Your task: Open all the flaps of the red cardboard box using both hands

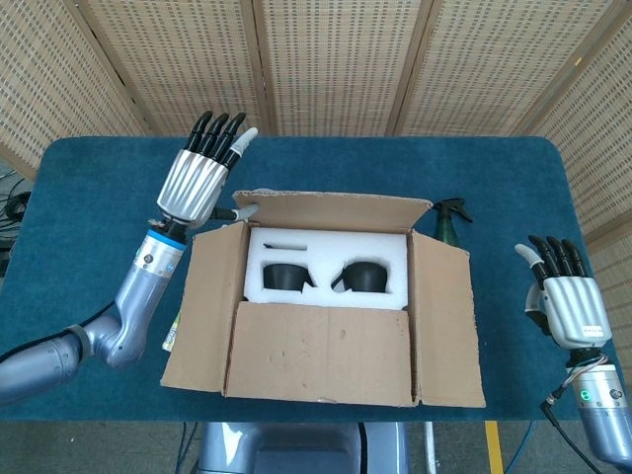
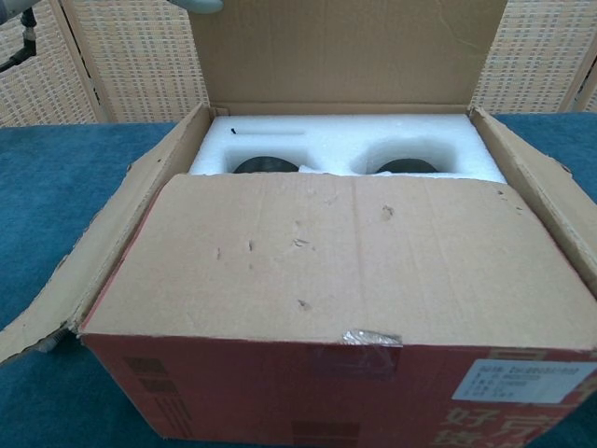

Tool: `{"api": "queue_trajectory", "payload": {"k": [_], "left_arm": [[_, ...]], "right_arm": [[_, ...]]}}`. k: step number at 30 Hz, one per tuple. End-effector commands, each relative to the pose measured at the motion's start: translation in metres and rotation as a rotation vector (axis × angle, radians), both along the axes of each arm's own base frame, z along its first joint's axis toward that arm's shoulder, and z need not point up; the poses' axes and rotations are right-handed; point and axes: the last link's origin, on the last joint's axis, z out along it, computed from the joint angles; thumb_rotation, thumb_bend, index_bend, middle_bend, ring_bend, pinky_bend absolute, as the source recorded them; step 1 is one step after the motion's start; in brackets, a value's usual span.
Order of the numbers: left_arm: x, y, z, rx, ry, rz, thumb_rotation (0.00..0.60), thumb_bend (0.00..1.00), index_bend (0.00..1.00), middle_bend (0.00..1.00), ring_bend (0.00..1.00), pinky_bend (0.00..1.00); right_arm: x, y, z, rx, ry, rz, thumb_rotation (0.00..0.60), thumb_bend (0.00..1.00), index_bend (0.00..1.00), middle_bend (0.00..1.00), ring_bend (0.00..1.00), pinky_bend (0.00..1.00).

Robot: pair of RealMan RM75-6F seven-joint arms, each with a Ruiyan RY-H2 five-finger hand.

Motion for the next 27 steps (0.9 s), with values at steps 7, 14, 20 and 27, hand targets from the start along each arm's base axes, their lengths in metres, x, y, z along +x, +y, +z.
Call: {"api": "queue_trajectory", "payload": {"k": [7,14,20,27], "left_arm": [[0.007,0.018,-0.02,0.025,0.079,0.016,0.332,0.16,0.07,0.0,0.0,0.0],[-0.006,0.028,-0.03,0.005,0.127,0.112,0.333,0.16,0.07,0.0,0.0,0.0],[-0.01,0.026,-0.022,-0.018,0.096,0.161,0.331,0.16,0.07,0.0,0.0,0.0],[-0.01,0.018,-0.01,-0.022,0.089,0.148,0.331,0.16,0.07,0.0,0.0,0.0]], "right_arm": [[-0.001,0.001,0.003,-0.004,0.0,-0.004,0.6,0.88,0.15,0.09,0.0,0.01],[-0.002,0.004,0.007,-0.013,0.0,-0.013,0.6,0.88,0.15,0.09,0.0,0.01],[-0.002,0.005,0.008,-0.015,-0.001,-0.013,0.6,0.88,0.15,0.09,0.0,0.01],[0.0,0.003,0.005,-0.008,-0.002,-0.01,0.6,0.88,0.15,0.09,0.0,0.01]]}}
